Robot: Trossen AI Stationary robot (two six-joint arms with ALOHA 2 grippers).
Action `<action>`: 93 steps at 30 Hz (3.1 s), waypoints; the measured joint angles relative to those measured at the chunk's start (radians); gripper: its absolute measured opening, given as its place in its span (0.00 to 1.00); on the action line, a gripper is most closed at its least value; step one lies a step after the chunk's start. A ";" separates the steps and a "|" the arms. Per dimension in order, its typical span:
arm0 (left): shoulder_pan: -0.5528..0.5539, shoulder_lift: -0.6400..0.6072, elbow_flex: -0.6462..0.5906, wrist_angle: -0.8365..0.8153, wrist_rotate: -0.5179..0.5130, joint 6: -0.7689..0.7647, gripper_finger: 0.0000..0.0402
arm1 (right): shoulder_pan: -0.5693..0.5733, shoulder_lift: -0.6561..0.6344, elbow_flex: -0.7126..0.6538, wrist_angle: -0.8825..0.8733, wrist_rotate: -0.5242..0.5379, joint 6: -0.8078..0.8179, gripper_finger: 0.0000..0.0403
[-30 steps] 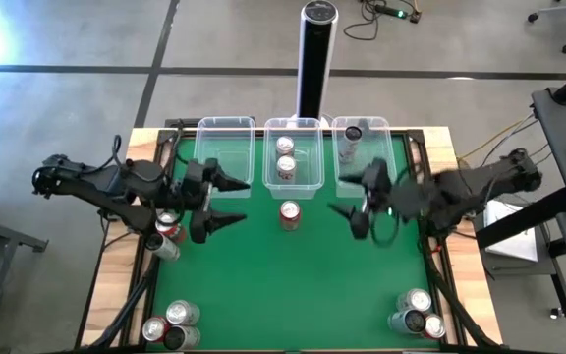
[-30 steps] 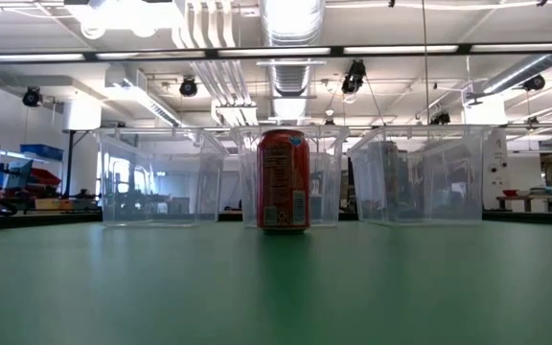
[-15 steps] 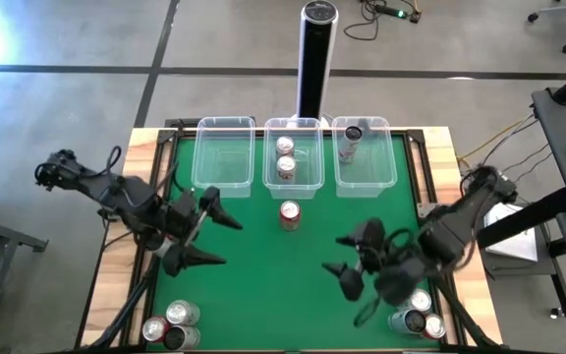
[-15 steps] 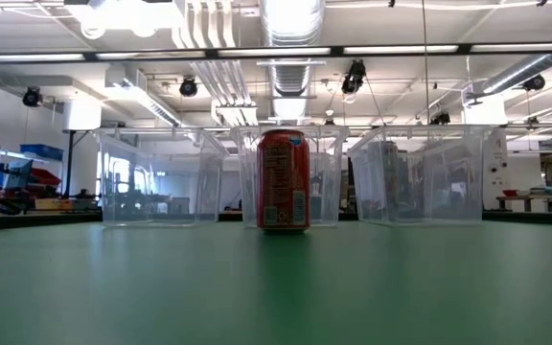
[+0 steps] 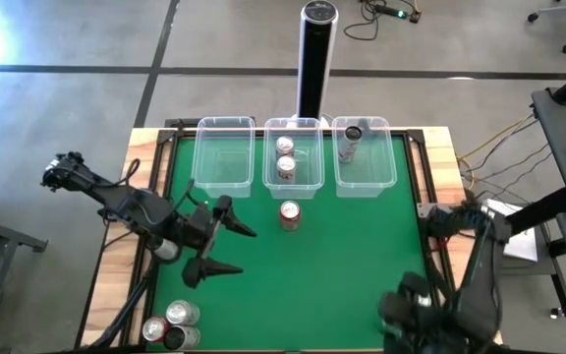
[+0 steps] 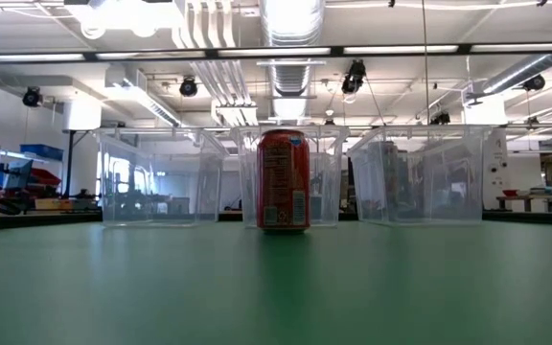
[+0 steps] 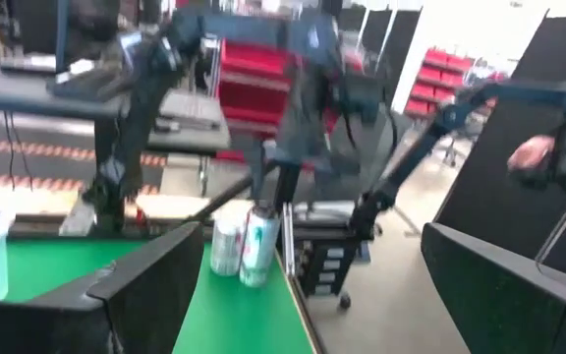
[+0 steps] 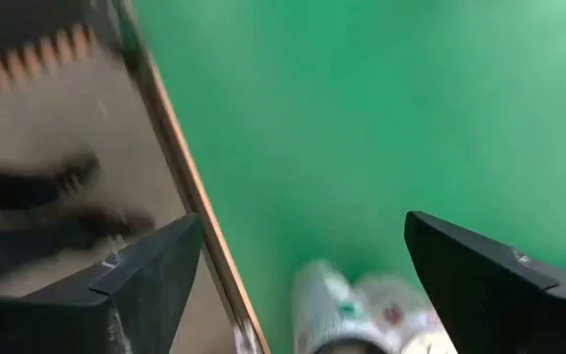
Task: Sort soda cans
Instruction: Put the bottom right white soda can into the top right transparent bin
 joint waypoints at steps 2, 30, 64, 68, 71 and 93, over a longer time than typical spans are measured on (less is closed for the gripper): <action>0.001 0.003 0.000 0.004 -0.011 0.004 0.91 | 0.015 0.022 -0.008 0.000 -0.075 -0.019 0.92; 0.008 0.044 0.000 -0.049 -0.177 -0.039 0.91 | 0.045 -0.089 -0.350 0.079 -0.323 -0.543 0.94; 0.006 -0.126 -0.001 -0.176 -0.188 -0.049 0.91 | 0.010 -0.134 -0.435 0.300 -0.399 -0.616 0.61; 0.007 -0.145 -0.001 -0.177 -0.205 -0.049 0.91 | -0.045 -0.134 -0.408 0.293 -0.393 -0.585 0.63; 0.007 -0.151 -0.001 -0.184 -0.206 -0.049 0.91 | -0.116 -0.134 -0.367 0.281 -0.399 -0.588 0.60; 0.007 -0.104 -0.001 -0.237 -0.205 -0.175 0.91 | -0.897 -0.313 0.037 -0.004 -0.098 -0.865 0.60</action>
